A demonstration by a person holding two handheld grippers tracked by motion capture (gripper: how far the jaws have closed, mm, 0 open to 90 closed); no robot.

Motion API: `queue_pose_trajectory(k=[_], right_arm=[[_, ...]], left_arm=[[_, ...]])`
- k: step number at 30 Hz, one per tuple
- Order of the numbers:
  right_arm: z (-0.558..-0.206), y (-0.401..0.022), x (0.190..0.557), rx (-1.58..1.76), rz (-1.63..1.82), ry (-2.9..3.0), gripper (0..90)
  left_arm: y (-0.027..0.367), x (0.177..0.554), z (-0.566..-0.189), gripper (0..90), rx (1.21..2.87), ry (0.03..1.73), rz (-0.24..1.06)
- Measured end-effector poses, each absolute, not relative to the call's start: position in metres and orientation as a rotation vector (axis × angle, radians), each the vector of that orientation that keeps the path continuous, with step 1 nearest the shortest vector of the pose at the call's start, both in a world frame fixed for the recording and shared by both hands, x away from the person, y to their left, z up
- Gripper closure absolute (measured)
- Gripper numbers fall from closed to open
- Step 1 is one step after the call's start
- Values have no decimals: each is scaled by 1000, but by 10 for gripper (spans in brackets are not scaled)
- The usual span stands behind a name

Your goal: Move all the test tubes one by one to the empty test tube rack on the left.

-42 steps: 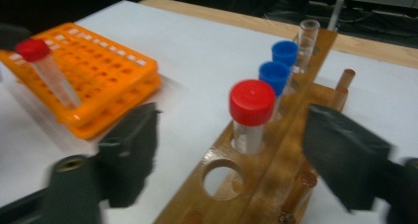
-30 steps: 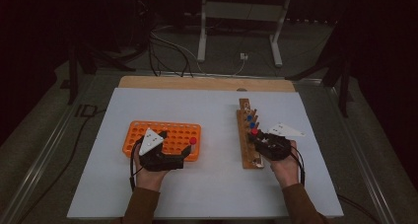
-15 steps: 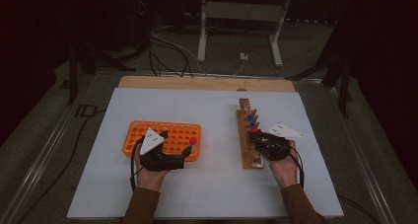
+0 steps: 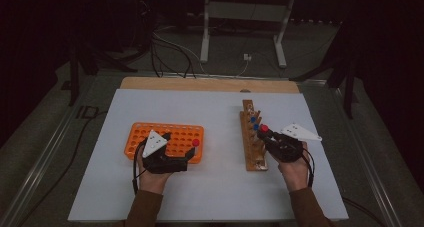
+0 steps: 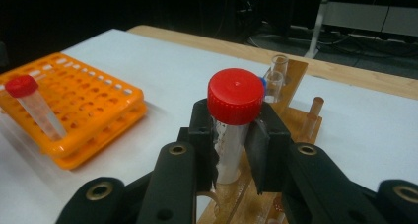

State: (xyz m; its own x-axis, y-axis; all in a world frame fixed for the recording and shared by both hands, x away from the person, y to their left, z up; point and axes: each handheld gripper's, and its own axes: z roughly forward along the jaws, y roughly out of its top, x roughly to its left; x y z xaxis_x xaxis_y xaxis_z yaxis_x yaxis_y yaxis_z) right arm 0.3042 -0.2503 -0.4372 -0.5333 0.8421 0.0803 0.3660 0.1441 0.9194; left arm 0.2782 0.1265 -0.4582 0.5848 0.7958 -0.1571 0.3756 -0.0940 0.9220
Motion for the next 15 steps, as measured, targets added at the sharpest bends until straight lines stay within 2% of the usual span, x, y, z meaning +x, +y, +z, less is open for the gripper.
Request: queue_pose_trajectory(k=[15], right_arm=[[-413,-254,291,1110,1429,1911,743]], left_arm=[[119,273,-451,6,1695,951,512]])
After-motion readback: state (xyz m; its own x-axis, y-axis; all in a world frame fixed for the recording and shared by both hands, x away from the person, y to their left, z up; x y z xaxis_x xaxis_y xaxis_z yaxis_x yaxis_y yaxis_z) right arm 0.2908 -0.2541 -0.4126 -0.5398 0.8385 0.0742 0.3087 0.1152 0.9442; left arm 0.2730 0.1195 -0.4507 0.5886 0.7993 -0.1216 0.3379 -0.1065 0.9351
